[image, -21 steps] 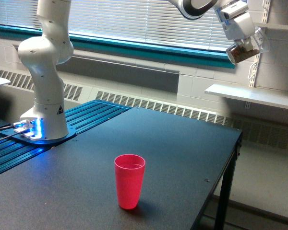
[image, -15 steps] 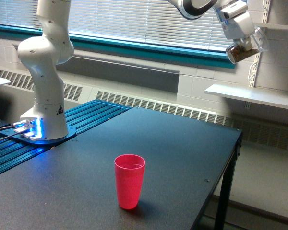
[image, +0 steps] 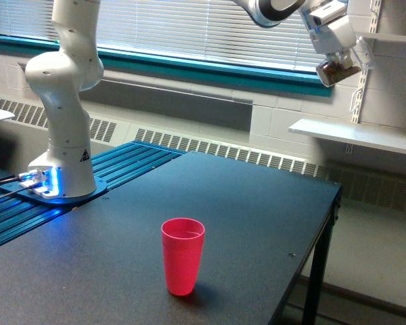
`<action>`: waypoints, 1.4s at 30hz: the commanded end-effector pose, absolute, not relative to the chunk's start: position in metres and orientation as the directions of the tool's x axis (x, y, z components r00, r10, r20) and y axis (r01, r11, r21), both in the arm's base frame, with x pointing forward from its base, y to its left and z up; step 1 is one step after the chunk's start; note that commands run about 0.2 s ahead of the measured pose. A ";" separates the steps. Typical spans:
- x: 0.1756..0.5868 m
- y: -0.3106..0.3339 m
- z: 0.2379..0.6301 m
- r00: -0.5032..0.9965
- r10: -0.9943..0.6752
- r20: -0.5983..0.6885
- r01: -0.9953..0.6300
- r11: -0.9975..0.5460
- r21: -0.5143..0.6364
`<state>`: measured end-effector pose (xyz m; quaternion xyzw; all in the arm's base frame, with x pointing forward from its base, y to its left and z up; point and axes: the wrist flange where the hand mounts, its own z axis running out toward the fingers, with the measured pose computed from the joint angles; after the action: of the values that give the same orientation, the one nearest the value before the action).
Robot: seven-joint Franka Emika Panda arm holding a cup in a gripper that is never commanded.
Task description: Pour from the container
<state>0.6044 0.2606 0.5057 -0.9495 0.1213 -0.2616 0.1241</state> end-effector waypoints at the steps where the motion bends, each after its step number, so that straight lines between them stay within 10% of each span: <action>1: 0.618 0.221 0.506 0.793 -0.406 0.455 -0.283 -0.906 -0.315; 42: 0.573 0.045 0.436 0.503 -0.806 0.314 -0.770 -0.582 -0.262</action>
<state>0.5863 0.0566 0.4380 -0.8865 0.4114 -0.2069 0.0461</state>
